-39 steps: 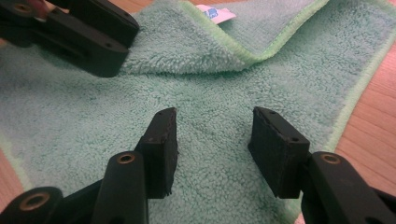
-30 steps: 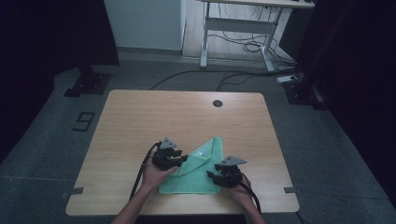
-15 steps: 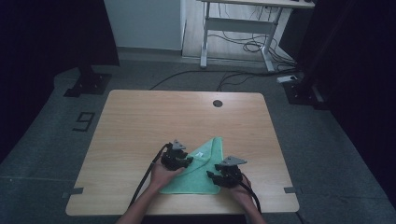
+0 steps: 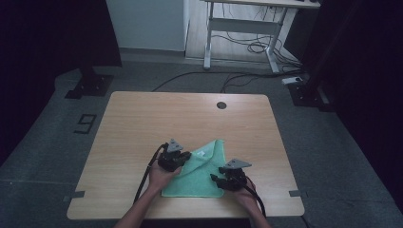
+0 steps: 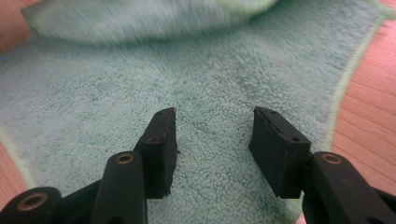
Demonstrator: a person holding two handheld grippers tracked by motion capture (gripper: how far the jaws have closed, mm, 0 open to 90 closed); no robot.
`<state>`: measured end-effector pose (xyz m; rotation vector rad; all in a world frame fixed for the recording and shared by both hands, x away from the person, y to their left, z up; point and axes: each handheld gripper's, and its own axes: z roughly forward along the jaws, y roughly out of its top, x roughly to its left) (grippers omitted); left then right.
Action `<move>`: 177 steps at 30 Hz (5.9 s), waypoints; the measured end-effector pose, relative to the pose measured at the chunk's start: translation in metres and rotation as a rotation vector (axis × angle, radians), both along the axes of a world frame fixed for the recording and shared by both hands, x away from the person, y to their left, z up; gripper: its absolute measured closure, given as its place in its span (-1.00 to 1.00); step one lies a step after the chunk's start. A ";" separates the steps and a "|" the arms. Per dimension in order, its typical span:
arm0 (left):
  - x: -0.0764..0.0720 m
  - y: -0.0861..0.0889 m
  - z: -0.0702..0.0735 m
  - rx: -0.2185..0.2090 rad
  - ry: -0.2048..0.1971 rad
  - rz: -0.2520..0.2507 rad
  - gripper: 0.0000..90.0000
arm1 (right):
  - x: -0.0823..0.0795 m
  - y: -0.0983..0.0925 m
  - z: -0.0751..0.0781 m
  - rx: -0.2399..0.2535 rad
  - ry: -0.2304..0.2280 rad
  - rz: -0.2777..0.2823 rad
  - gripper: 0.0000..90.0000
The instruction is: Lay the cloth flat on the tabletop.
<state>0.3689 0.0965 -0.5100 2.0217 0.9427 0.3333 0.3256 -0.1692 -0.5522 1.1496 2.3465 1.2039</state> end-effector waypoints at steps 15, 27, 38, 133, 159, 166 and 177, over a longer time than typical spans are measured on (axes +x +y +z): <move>0.017 0.016 0.002 -0.032 0.010 0.053 0.93 | 0.001 -0.002 0.000 0.016 0.012 -0.001 0.11; 0.035 0.031 0.016 -0.004 -0.036 0.107 0.95 | 0.001 -0.002 0.000 0.010 0.009 0.000 0.11; 0.076 0.049 -0.001 0.057 0.050 0.197 0.94 | 0.008 -0.003 0.001 0.004 0.017 -0.006 0.11; -0.043 0.033 -0.012 0.128 0.049 -0.003 0.02 | -0.021 -0.034 0.026 0.069 -0.048 0.059 0.35; -0.065 0.038 -0.034 0.161 0.053 0.001 0.03 | 0.042 -0.004 0.004 -0.060 -0.011 0.001 0.17; -0.066 0.037 -0.034 0.159 0.053 0.002 0.02 | 0.083 -0.005 0.010 -0.053 0.006 -0.068 0.14; -0.067 0.038 -0.034 0.152 0.052 -0.001 0.01 | 0.139 0.004 0.003 -0.055 -0.001 -0.160 0.14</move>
